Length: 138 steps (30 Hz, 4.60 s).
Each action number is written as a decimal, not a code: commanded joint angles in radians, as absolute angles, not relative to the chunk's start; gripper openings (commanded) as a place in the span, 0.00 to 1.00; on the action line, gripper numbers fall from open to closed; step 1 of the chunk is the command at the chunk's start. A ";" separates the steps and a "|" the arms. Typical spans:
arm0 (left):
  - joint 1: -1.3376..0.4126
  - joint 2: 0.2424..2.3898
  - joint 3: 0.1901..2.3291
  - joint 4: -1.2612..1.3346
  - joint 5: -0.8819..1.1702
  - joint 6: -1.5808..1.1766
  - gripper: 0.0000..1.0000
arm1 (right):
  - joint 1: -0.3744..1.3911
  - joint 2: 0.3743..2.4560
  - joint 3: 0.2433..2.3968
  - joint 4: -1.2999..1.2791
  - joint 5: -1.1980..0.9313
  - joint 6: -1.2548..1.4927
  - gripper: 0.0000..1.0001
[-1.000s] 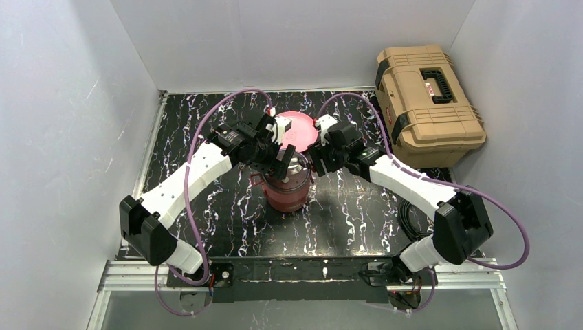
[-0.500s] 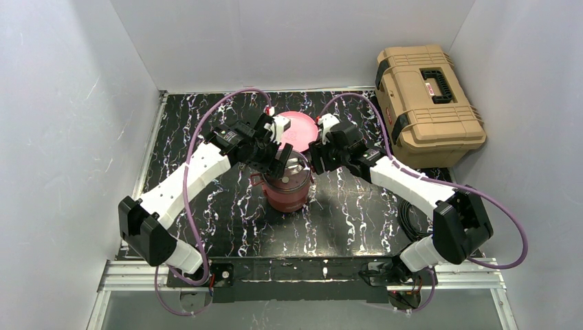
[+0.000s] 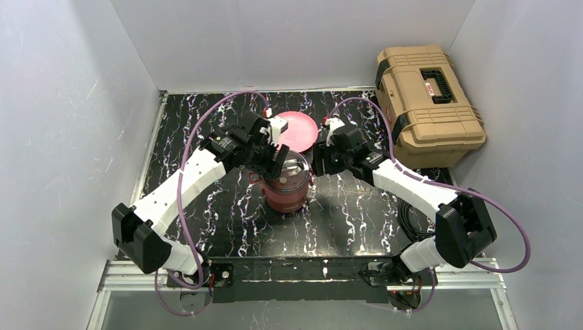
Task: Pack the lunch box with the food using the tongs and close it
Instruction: Close the fastener on the packing box.
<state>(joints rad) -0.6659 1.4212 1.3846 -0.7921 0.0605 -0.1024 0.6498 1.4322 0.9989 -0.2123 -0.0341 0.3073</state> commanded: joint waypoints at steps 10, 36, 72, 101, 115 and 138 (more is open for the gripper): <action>-0.720 1.467 1.266 -0.791 0.022 -0.130 0.54 | 0.688 1.388 0.968 -0.135 -0.175 0.480 0.68; -0.772 1.509 1.297 -0.780 0.023 -0.043 0.39 | 0.725 1.429 1.004 -0.142 -0.177 0.459 0.67; -0.957 1.668 1.442 -0.885 -0.205 0.209 0.00 | 0.854 1.479 1.023 -0.102 -0.094 0.486 0.64; -0.957 1.600 1.355 -0.887 -0.172 0.243 0.00 | 0.500 1.245 0.747 0.180 -0.221 0.925 0.48; -0.957 1.603 1.361 -0.892 -0.166 0.247 0.00 | 0.523 1.371 0.789 0.265 -0.324 0.941 0.37; -0.957 1.612 1.368 -0.893 -0.169 0.265 0.00 | 0.574 1.438 0.862 0.200 -0.340 0.711 0.36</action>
